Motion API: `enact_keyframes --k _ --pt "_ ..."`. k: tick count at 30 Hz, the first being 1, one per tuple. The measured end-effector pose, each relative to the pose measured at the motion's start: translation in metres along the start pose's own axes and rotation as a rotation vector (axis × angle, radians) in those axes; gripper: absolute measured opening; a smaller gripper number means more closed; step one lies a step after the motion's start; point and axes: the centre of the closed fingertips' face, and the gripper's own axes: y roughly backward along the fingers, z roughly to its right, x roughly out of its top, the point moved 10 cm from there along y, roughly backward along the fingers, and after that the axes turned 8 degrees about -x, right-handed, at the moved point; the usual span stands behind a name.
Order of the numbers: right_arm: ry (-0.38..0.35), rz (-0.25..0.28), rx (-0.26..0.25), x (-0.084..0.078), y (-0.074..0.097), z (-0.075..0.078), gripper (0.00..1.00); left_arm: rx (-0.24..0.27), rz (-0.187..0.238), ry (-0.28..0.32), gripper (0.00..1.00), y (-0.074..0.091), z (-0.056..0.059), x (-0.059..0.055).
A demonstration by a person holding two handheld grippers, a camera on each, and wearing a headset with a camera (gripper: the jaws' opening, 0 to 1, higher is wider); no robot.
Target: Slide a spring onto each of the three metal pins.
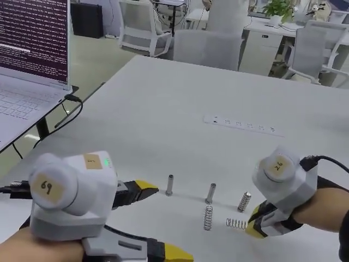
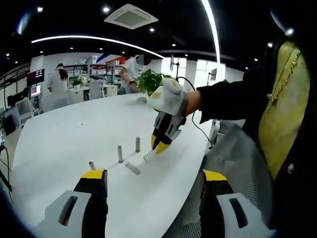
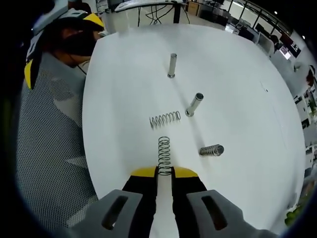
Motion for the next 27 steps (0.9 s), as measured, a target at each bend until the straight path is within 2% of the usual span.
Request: enact_keyframes --k 8,13,17,22,27 --pt "0.029 0.047 0.035 0.016 0.023 -0.006 0.08 -0.009 -0.028 -0.028 0.71 0.001 -0.007 0.0" --pt "0.096 0.056 0.029 0.03 0.038 -0.01 0.08 -0.02 -0.048 -0.052 0.68 -0.002 -0.013 0.0" --pt "0.131 0.078 0.052 0.041 0.047 -0.015 0.08 -0.049 -0.068 -0.084 0.65 -0.006 -0.017 0.001" --pt "0.176 0.109 0.088 0.055 0.056 -0.025 0.08 -0.082 -0.052 -0.082 0.6 -0.01 -0.024 0.002" --pt "0.214 0.137 0.118 0.063 0.062 -0.034 0.08 -0.124 -0.05 -0.114 0.51 -0.014 -0.025 0.002"
